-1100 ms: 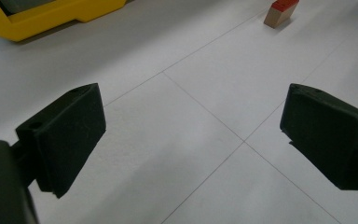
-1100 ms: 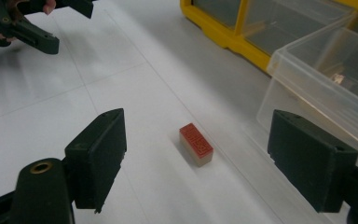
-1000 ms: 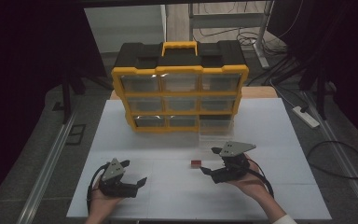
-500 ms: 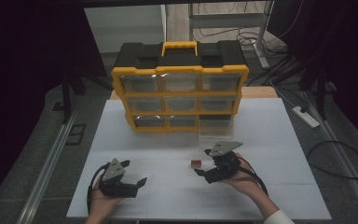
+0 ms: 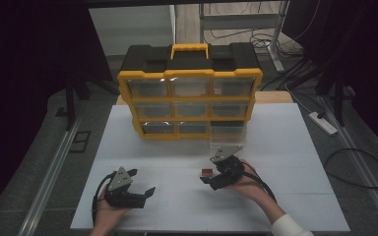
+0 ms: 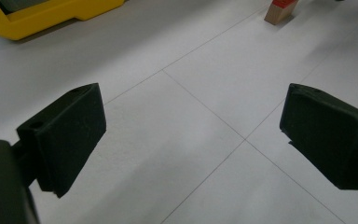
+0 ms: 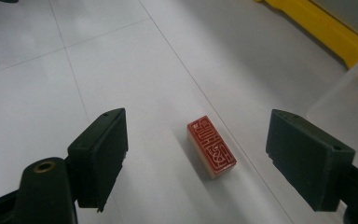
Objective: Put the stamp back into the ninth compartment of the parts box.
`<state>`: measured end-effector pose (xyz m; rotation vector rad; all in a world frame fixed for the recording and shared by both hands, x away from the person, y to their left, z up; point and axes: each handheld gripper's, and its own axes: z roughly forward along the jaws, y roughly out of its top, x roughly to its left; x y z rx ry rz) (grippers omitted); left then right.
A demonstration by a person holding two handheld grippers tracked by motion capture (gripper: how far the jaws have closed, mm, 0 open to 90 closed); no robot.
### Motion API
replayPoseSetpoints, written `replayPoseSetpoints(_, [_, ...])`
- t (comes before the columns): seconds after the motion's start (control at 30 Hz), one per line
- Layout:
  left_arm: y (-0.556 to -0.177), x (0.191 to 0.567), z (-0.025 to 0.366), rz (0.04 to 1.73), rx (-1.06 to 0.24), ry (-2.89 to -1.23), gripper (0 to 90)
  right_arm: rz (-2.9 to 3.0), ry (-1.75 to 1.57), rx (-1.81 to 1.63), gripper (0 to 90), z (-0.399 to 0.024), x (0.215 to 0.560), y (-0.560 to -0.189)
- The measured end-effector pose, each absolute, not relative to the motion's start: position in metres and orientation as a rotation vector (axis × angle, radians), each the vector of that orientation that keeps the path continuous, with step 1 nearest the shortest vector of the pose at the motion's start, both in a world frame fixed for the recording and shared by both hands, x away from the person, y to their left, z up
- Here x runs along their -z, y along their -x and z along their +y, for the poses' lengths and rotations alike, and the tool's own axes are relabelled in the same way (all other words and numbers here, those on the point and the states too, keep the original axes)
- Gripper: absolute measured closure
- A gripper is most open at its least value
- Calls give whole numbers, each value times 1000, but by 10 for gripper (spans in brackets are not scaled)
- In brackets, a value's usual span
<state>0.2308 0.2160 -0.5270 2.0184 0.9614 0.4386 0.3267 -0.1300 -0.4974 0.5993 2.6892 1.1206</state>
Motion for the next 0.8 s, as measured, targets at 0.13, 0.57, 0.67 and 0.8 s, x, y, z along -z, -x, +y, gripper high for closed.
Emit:
replayPoseSetpoints(0.13, [-231, 527, 216, 960, -439, -2019, 70, 2703, -601, -1098, 227, -126, 503, -331])
replayPoseSetpoints(0.57, [-231, 527, 216, 959, -440, -2021, 70, 2728, -616, -1015, 349, -123, 516, -342])
replayPoseSetpoints(0.67, [-231, 527, 216, 959, -440, -2022, 70, 2744, -610, -998, 418, -122, 518, -343])
replayPoseSetpoints(0.8, [-231, 527, 216, 958, -440, -2021, 70, 2768, -578, -984, 533, -121, 520, -344])
